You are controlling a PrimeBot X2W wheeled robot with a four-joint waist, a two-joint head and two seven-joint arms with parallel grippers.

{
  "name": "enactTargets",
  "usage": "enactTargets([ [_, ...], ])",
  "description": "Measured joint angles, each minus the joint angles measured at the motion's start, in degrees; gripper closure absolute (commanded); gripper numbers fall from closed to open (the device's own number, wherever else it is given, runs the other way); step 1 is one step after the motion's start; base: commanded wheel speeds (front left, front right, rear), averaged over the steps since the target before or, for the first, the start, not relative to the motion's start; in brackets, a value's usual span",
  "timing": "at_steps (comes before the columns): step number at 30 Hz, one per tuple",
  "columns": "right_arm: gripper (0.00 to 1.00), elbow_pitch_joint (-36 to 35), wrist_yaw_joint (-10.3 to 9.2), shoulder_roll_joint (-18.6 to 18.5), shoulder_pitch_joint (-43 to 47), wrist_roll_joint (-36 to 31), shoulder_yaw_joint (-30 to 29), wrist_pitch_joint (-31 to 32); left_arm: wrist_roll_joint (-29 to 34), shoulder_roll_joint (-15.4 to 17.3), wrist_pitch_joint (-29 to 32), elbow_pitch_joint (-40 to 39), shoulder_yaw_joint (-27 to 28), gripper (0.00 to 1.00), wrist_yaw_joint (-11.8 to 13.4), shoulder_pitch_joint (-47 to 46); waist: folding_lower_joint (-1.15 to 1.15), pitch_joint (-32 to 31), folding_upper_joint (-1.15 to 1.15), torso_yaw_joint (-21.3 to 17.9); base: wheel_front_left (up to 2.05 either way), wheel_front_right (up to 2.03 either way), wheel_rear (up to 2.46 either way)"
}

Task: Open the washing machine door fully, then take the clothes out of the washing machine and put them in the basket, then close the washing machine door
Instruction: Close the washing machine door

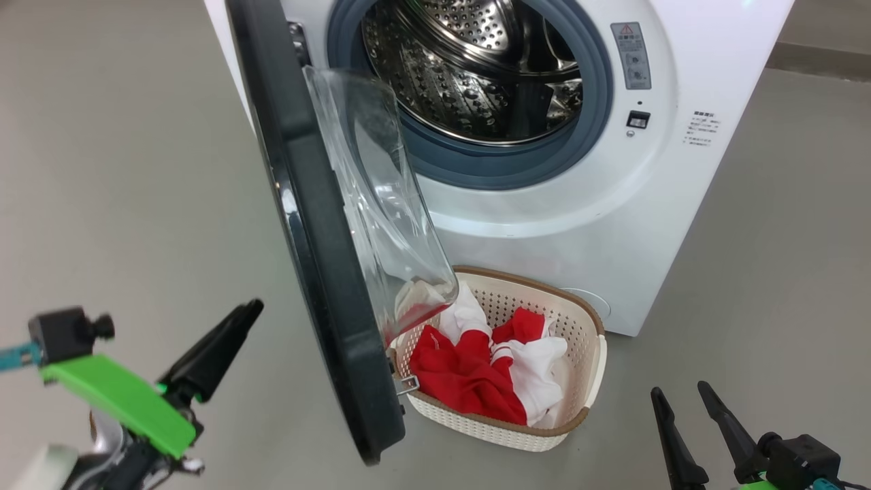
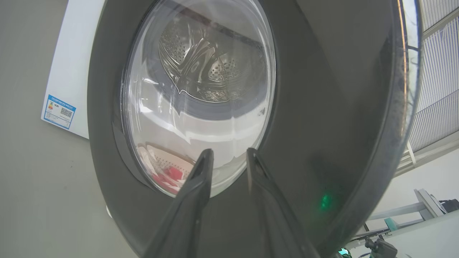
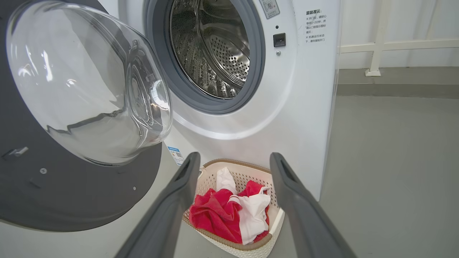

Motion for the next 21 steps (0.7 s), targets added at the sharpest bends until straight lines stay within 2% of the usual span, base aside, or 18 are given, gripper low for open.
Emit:
enactTargets([
  [2, 0.0, 0.1, 0.0, 0.01, 0.0, 0.0, 0.05, 0.0, -0.51, 0.04, -1.78, 0.62, -0.12, 0.07, 0.0, 1.71, 0.0, -0.26, 0.0, 0.31, 0.0, 0.0, 0.0],
  [3, 0.0, 0.21, 0.0, 0.01, 0.0, 0.0, 0.05, 0.0, -0.74, 0.05, -2.69, 0.91, -0.16, 0.0, 0.0, 2.52, 0.0, -0.39, 0.0, 0.46, 0.0, 0.0, 0.0],
  [11, 0.0, 0.65, 0.0, 0.18, 0.03, 0.0, 0.6, 0.0, -0.48, 0.29, -10.06, 5.26, -2.16, 0.0, 0.0, 8.73, 0.0, -1.48, 0.0, 1.72, 0.0, 0.0, 0.0],
  [21, 0.0, 0.9, 0.0, 0.19, 0.05, 0.01, 1.1, 0.0, -0.48, -1.68, -20.81, 10.74, -3.83, 0.0, 0.0, 13.08, 0.0, -1.9, 0.0, 1.98, 0.0, 0.0, 0.0],
])
